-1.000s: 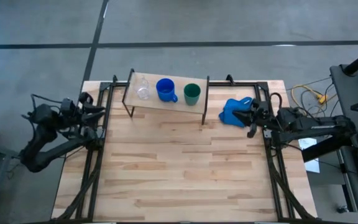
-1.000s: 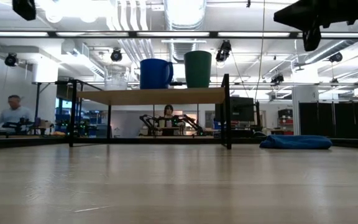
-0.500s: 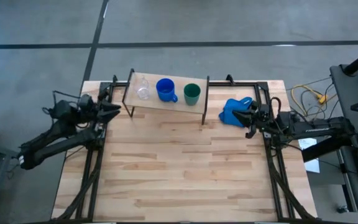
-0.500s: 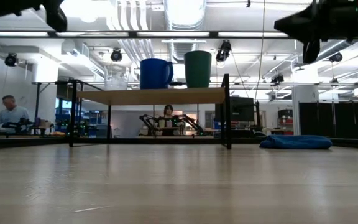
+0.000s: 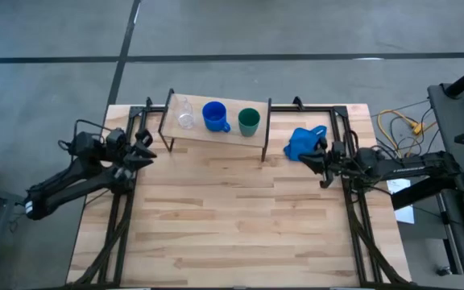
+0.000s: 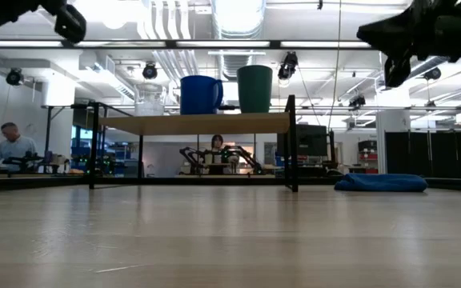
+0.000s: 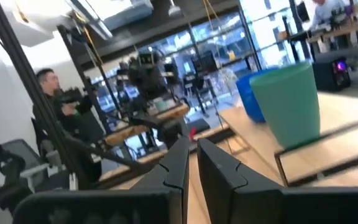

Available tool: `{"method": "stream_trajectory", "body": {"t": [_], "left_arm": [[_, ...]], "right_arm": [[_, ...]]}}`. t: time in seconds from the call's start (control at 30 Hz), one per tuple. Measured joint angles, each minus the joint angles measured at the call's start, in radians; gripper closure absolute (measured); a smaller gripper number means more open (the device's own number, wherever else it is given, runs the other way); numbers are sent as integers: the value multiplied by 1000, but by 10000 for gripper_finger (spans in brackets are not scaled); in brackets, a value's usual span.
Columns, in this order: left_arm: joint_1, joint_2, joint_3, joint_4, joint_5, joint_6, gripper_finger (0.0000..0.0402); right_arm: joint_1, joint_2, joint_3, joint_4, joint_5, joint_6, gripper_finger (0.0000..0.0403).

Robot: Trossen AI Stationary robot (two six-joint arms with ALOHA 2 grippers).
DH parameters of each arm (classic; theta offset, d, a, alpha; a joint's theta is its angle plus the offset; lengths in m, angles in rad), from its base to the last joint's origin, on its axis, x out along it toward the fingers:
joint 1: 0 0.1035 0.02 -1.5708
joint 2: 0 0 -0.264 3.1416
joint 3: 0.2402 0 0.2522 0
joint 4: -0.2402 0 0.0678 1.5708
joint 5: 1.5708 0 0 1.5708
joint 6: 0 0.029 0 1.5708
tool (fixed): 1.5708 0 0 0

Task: Stack small to large cups/mugs on shelf
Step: Return to Home Position

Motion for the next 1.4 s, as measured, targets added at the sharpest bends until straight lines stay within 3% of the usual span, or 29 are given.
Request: {"method": "stream_trajectory", "body": {"t": [0.17,0.3,0.47,0.6,0.77,1.13,1.23,1.4], "left_arm": [[1,-109,1,-272,-87,5,320],[1,-197,1,-356,-197,11,320],[0,-192,35,-439,-262,56,320],[1,-190,36,-591,-329,54,320],[1,-199,18,-593,-464,76,320],[1,-199,-68,-577,-487,122,320],[1,-199,-119,-486,-488,147,320],[1,-200,-220,-316,-488,159,320]], "right_arm": [[0,-1,-13,-29,103,29,374],[0,-1,-1,-33,120,17,374],[0,-1,31,-142,140,18,374],[0,-1,49,-243,247,60,374],[0,-1,43,-247,285,45,374],[0,-1,-58,-132,284,58,374],[0,-1,-114,-36,284,64,374],[0,-1,-113,-31,276,63,374]]}}
